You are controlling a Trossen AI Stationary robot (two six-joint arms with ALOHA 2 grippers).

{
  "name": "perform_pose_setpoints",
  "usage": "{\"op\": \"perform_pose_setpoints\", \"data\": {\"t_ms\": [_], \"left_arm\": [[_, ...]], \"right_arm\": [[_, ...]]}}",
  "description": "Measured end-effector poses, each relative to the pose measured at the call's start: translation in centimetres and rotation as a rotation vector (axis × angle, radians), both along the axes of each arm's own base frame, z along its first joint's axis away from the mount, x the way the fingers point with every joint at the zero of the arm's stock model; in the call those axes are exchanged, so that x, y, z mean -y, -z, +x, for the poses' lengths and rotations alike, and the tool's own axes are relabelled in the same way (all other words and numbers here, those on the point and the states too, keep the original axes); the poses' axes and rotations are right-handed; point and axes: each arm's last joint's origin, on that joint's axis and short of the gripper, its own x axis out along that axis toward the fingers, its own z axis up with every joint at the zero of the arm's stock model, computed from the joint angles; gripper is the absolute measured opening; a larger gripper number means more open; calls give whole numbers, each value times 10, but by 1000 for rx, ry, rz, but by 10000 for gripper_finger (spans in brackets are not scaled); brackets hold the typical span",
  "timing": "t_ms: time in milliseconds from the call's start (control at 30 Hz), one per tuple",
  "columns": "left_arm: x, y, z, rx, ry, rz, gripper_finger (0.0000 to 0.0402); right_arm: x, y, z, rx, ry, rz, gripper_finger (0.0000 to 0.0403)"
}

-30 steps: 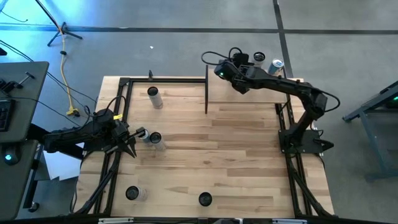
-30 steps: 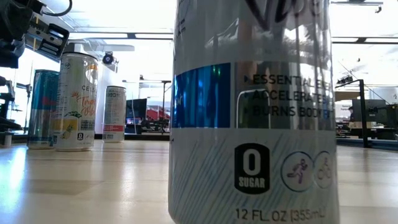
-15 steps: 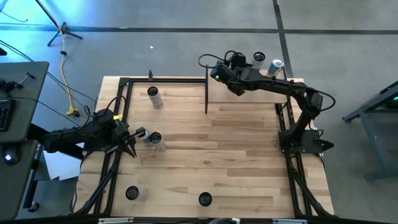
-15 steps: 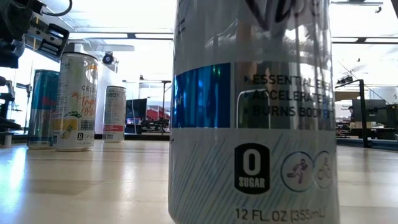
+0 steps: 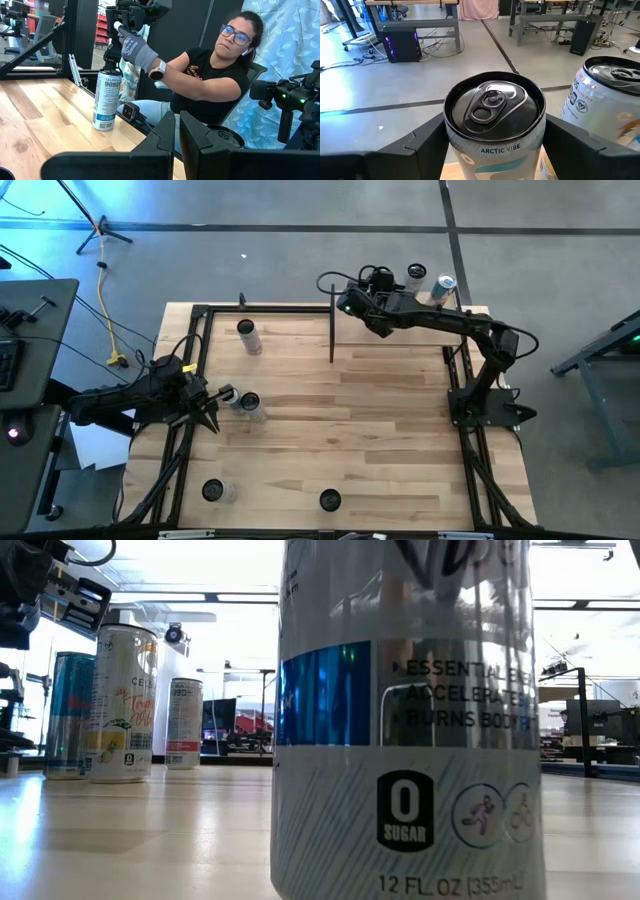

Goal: Place canned beverage on shelf
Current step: Put the top white blue soda can on the shelf, then put the top white pink soda can on the shelf

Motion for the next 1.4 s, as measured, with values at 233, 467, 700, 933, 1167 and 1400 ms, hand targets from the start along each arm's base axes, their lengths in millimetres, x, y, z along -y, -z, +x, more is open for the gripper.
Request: {"op": "perform_pose_setpoints", "data": {"t_ms": [233,467,700,933,1167,1400], "left_arm": [[0,0,0,0,0,0,3],[0,0,0,0,0,0,3],[0,0,0,0,0,0,3],[0,0,0,0,0,0,3],[0,0,0,0,0,0,3],[0,0,0,0,0,0,3]], "right_arm": [[0,0,0,-4,-5,5,275],[0,0,0,-24,-16,11,281],[0,2,-2,-48,-20,32,342],[3,2,-3,-47,-12,39,394],[-2,9,-10,-66,-4,105,390],[-22,13,-13,-43,2,143,390]]}}
